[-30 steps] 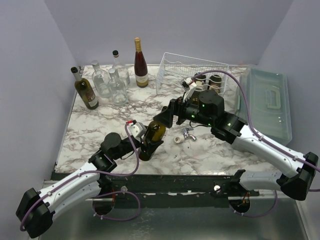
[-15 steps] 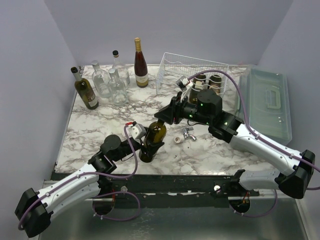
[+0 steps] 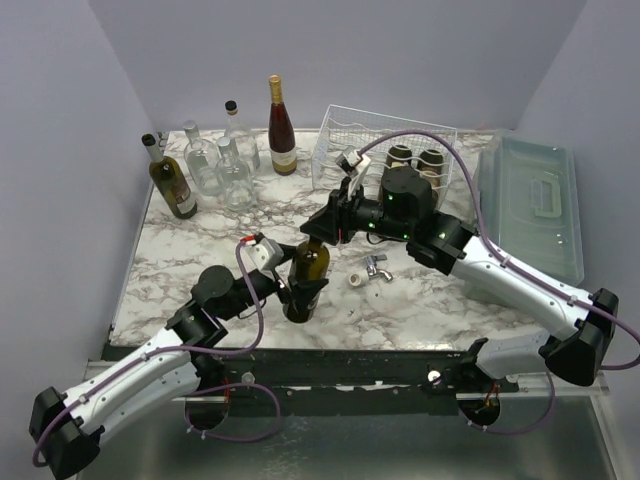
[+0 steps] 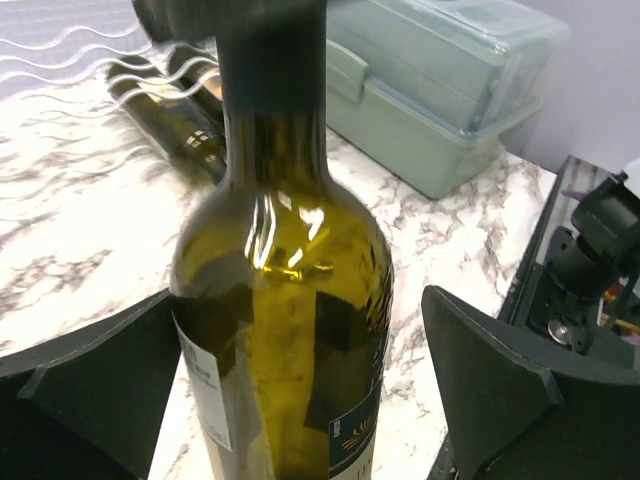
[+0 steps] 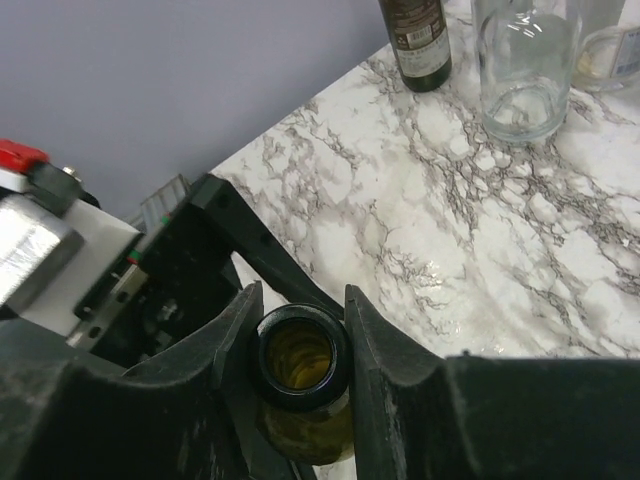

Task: Take the wine bottle off the wine rack
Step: Place the wine bottle at the center of the board.

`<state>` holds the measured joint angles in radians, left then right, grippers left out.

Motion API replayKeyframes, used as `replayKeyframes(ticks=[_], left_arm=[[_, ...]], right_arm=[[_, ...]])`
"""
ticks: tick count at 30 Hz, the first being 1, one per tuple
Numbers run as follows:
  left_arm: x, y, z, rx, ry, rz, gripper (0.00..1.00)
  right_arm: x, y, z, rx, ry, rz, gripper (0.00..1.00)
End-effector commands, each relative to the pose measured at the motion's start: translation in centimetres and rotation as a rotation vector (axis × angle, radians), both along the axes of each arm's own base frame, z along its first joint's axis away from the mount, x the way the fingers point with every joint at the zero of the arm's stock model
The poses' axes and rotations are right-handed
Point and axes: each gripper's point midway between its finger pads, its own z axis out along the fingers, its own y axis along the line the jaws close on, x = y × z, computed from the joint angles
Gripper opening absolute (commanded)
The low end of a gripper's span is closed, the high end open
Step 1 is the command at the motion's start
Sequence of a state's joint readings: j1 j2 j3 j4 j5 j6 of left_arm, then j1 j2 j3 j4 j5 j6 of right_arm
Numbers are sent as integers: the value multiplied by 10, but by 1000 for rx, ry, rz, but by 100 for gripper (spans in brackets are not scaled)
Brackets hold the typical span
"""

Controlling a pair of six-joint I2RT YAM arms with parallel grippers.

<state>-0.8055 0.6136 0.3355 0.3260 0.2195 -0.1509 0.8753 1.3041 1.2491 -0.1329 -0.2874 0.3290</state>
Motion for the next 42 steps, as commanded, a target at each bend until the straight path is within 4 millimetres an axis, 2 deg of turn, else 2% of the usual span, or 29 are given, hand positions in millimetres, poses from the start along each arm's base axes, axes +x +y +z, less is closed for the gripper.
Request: replayKeyframes(ticks=[1,4,6,10,14,16,23,31,36,42], left_arm=[[10,20,34,47,31,118,99],[21,43,26,175,72,239,99],[26,61,27,230,71,318,99],[23,91,38,294,4,400,99],[23,132,49,319,-54,557,99],[25,153,47,334,-74,651,99],[22,196,38,245,-119,845,99],[8,230,45,95,-164,966,99],[6,232,49,71,-190,968,99],[8,233,49,93,-196,975,99]], right_arm=[[6,11,49,64,-122,26,0],[15,19,48,50,-128,21,0],[24,24,46,35,-140,9,0],[44,36,46,2,-184,-18,0],[66,56,47,-16,-225,-26,0],[77,68,44,-23,-238,-25,0],[100,115,49,-26,-332,-13,0],[114,168,44,-15,-416,-17,0],[123,193,46,1,-500,-38,0],[137,213,44,46,-530,-82,0]])
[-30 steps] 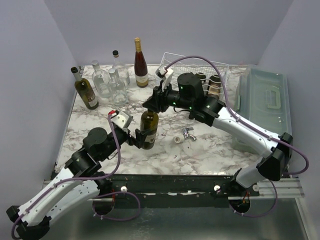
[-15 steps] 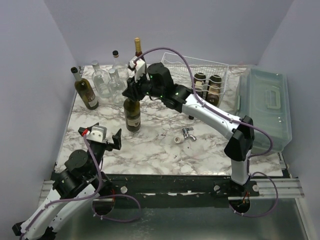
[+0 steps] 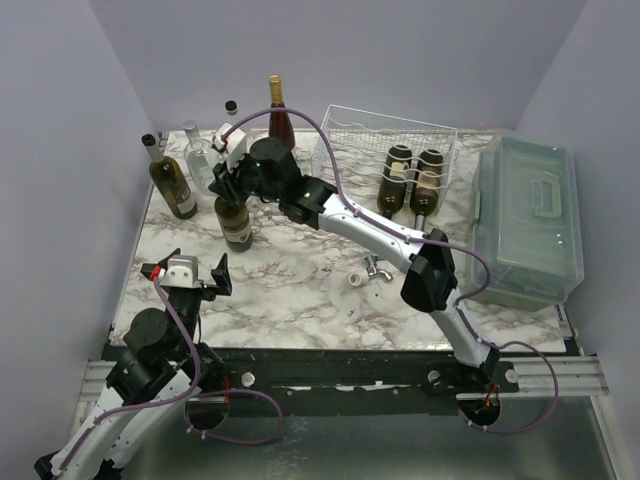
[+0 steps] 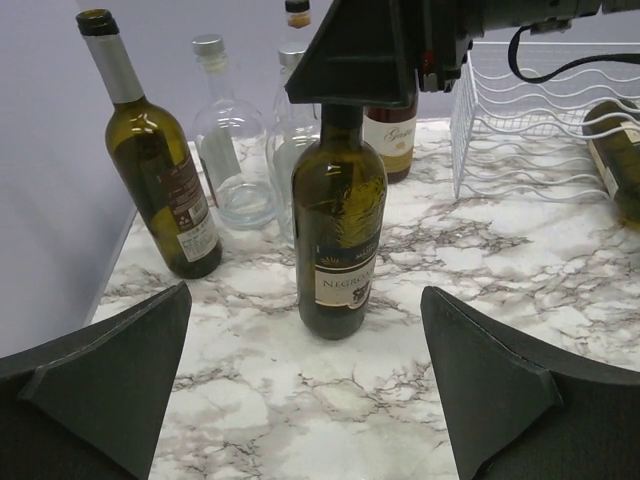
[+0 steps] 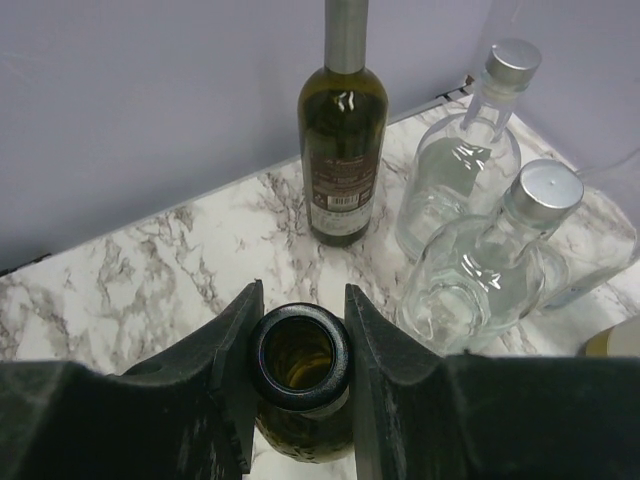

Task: Take the wine bottle off the wine rack
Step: Place the wine bottle at the center of the board.

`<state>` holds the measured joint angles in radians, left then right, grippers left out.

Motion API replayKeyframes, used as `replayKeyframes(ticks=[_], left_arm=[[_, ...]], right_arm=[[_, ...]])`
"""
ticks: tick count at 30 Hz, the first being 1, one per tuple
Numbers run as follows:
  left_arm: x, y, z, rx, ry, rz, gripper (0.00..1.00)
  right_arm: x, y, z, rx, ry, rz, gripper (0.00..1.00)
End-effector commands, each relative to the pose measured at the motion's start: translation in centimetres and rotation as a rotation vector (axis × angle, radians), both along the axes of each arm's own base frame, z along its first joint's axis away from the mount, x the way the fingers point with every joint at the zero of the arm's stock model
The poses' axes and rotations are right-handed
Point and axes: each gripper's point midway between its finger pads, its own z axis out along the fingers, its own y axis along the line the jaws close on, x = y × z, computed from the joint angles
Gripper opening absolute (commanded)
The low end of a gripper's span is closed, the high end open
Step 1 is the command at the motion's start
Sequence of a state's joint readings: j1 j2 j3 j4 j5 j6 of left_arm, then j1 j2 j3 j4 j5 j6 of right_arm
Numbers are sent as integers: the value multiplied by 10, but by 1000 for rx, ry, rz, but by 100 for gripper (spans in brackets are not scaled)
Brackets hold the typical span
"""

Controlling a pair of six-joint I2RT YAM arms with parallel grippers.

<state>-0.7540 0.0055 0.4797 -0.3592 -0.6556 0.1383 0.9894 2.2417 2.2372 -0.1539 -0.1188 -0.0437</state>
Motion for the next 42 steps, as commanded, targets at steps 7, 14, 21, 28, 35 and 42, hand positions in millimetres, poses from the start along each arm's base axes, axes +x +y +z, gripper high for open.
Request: replayKeyframes(ticks=[7,14,21,28,35,42], left_arm=[[-9,15,15,-49,-87,32,99],[-7,15,16,-47,-96,33,99],[-5,13,15,-41,-94,27,99],[-5,13,15,-40,-94,26,99],[-5,11,14,-38,-92,16,99],[-3,3,11,-27,-85,-18,99]], right_arm=[[16,27,67,229,-187,-47,1],[22,35,55,238,-191,-58,24],[27,36,52,248,-200,-83,51],[23,31,65,265,-195,-79,67],[-2,19,99,253,-201,10,74],[-36,-8,128,171,-211,113,79]])
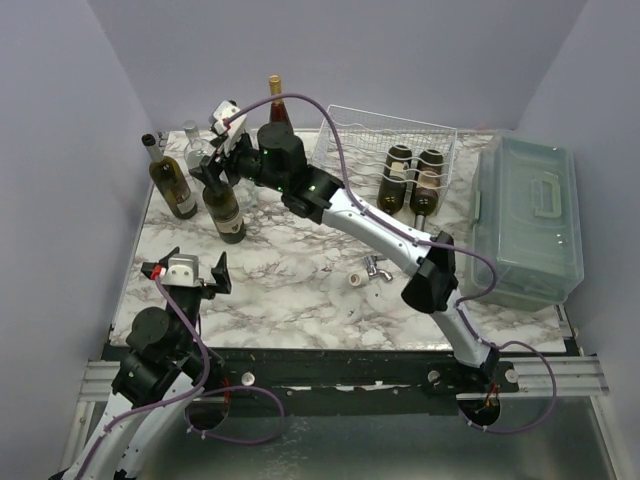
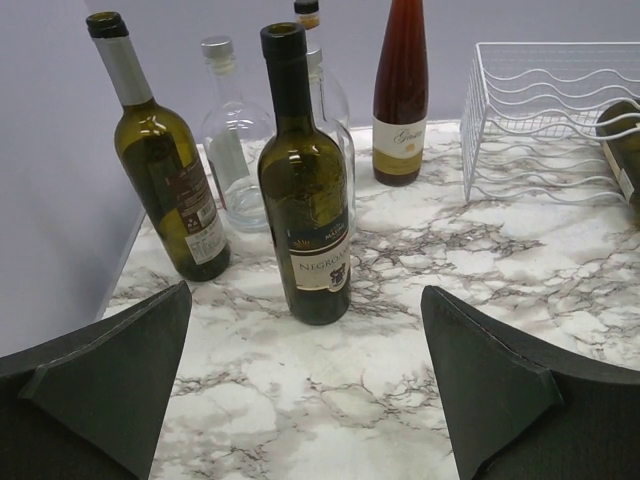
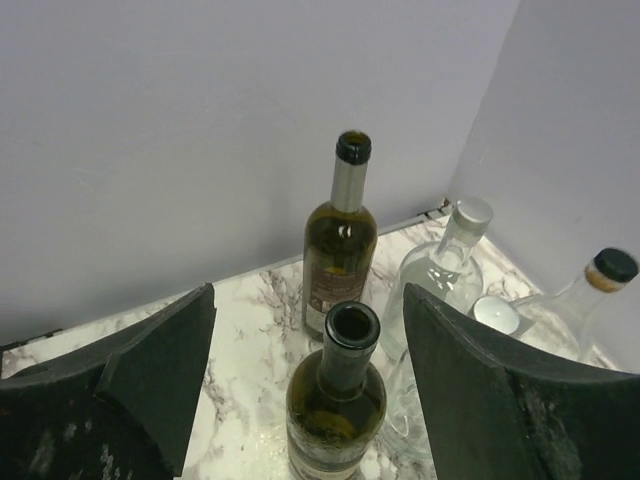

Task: Take the wine bottle off the wine rack
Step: Place the wine bottle at the center of the board.

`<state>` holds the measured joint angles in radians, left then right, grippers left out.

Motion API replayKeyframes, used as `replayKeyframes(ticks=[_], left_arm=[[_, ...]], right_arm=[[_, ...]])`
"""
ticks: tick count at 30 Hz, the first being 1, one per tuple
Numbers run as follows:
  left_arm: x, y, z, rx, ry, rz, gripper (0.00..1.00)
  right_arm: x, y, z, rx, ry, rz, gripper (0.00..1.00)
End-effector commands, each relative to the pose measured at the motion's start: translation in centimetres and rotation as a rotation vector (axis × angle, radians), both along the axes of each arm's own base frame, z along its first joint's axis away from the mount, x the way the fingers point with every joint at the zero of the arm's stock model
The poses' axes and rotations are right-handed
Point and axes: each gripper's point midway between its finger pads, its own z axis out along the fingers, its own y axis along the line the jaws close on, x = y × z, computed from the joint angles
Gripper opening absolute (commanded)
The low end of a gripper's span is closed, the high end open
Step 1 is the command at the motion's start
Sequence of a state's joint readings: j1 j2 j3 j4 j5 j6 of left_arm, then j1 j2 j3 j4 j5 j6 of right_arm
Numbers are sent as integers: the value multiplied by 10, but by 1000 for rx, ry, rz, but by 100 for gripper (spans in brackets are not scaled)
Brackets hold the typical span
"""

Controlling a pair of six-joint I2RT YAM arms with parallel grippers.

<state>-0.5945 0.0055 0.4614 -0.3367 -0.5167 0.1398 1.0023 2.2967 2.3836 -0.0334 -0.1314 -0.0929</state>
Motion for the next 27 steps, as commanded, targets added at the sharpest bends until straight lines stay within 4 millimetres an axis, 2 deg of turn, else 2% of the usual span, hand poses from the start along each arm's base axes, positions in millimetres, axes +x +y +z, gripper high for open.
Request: replayKeyframes(ticks=[1,5,14,19,27], left_arm=[[-8,-4,11,-37,-68,-49,99],[-7,-15,10,-33,-62,-105,99],[-3,-50,3,-31,15,-260,99],[-6,-75,7,-59,38,-380,99],[-16,-111,19,-177,108,-558,99]], right_arm=[[-39,-31,67,1,-60,80,81],[-51,-53,68,-87,-90,80,89],[-58,-119,82,-194,-146,12,94],[-60,-157,70,-257,-130,-20,95],[-82,-234,55,-356,-132,-68,97]])
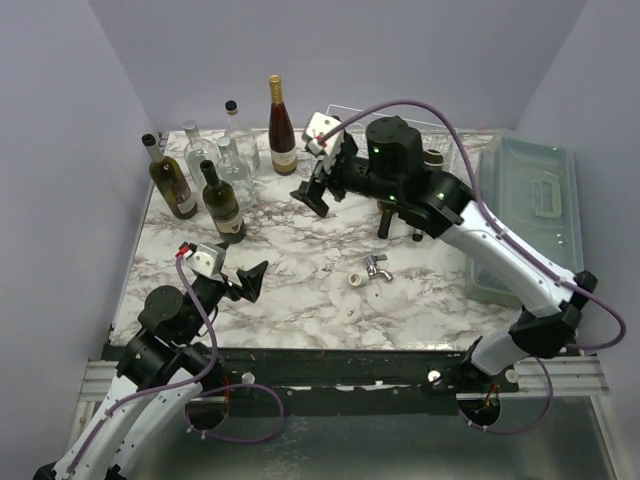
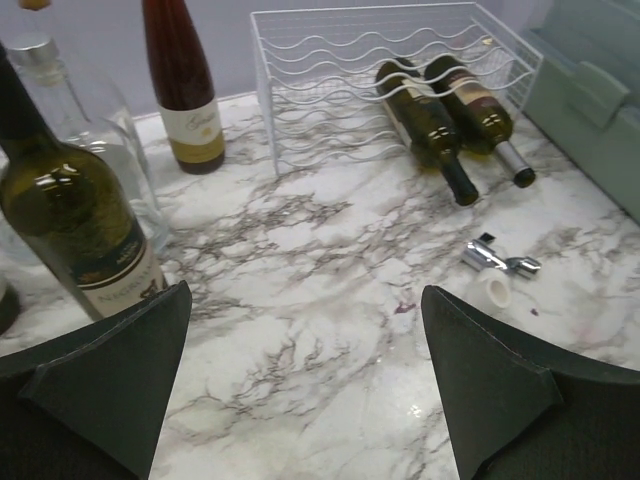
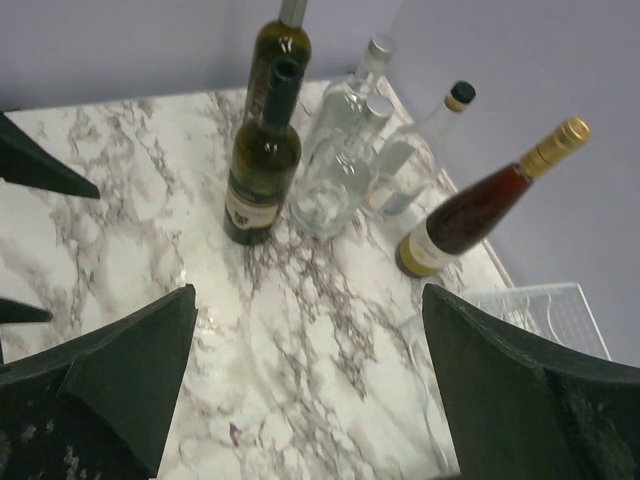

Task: Take the wine bottle off the wine rack
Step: Place the wine bottle at the center of the board.

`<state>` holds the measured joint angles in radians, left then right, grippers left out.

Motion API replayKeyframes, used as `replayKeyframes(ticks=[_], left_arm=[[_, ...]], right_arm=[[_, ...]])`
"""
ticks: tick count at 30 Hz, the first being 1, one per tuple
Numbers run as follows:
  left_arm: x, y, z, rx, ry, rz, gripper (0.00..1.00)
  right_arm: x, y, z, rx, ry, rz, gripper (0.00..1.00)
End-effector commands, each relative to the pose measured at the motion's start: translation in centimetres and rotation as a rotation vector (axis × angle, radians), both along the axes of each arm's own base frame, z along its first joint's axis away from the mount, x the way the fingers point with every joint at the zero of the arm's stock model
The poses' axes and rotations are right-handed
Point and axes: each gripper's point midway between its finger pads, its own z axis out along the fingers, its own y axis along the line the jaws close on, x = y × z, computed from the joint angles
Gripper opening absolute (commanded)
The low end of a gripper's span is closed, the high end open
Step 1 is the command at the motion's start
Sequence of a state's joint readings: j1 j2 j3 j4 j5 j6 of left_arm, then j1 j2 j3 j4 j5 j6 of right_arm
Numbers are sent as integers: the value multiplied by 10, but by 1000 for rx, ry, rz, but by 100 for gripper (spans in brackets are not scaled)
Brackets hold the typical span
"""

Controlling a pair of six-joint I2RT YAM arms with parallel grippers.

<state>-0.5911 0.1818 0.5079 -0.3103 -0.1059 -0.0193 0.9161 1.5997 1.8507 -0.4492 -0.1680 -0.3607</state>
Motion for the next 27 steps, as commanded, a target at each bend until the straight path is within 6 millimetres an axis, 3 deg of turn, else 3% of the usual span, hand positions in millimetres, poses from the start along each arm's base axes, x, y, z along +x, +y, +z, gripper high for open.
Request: replayKeyframes(ticks=[1,7,10,17,21,27], left_arm=[[-14,-28,24,-129,26,-153,99],[-18,-49,30,-251,131,-234,99],[-26,-69,33,-301,202,-334,99],[-25,-104,25,-354,380,-419,98],[-16,-117,20,-346,418,-400,98],[6,-134,10,-314,472,-320,98]], right_arm=[[-15,-52,8,-39,-47,-51,98],[-27,-104,-34,-92,6,-116,99],[-32,-129,-54,-88,48,-161,100],[-46,-182,-90,-34,137,-271,100],[-59,-198,-110,3,224,-295,100],[-89,-204,-162,-3,420,-237,99]])
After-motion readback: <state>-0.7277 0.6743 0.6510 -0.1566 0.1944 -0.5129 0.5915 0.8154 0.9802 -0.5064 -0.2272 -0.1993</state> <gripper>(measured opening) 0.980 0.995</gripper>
